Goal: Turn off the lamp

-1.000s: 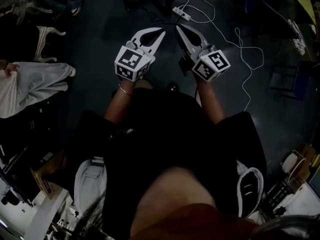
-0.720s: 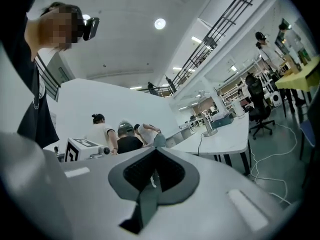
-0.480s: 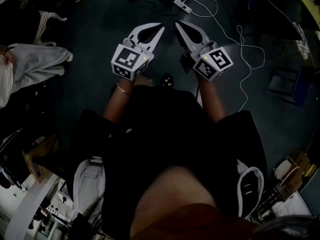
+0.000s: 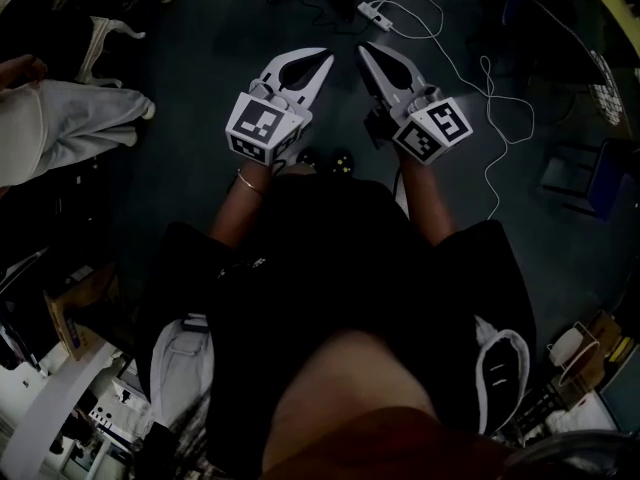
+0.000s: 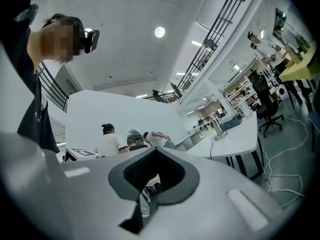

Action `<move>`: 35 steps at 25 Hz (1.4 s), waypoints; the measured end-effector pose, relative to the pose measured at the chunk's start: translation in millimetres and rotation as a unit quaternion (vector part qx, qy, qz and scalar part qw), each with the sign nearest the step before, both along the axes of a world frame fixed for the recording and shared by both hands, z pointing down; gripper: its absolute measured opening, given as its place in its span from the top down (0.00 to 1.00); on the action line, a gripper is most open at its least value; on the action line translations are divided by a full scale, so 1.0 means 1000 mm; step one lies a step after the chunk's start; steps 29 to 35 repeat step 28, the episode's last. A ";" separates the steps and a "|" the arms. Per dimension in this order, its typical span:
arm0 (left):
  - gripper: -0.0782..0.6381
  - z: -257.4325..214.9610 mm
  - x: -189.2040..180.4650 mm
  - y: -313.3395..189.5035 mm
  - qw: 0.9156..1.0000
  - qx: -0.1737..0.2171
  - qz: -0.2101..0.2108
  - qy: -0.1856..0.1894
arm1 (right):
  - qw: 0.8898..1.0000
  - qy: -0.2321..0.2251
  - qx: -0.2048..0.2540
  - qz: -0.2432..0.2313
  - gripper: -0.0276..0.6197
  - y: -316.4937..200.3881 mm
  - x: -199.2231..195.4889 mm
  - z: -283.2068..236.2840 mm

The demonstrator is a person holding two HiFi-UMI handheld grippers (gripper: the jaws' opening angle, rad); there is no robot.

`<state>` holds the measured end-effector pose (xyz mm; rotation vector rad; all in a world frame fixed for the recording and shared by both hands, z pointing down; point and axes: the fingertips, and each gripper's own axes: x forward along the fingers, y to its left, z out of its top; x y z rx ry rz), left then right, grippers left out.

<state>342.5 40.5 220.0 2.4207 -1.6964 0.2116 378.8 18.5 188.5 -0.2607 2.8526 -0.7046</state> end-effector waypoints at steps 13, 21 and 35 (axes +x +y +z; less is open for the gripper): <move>0.88 -0.012 -0.021 0.029 1.000 0.005 -0.005 0.009 | 1.000 -0.011 0.006 -0.016 0.96 0.032 -0.024 -0.020; 0.88 -0.012 -0.025 0.042 1.000 0.002 -0.014 0.018 | 1.000 -0.006 0.002 -0.019 0.96 0.045 -0.026 -0.018; 0.88 -0.014 -0.032 0.048 1.000 0.007 -0.018 0.021 | 1.000 -0.003 -0.004 -0.021 0.96 0.050 -0.032 -0.017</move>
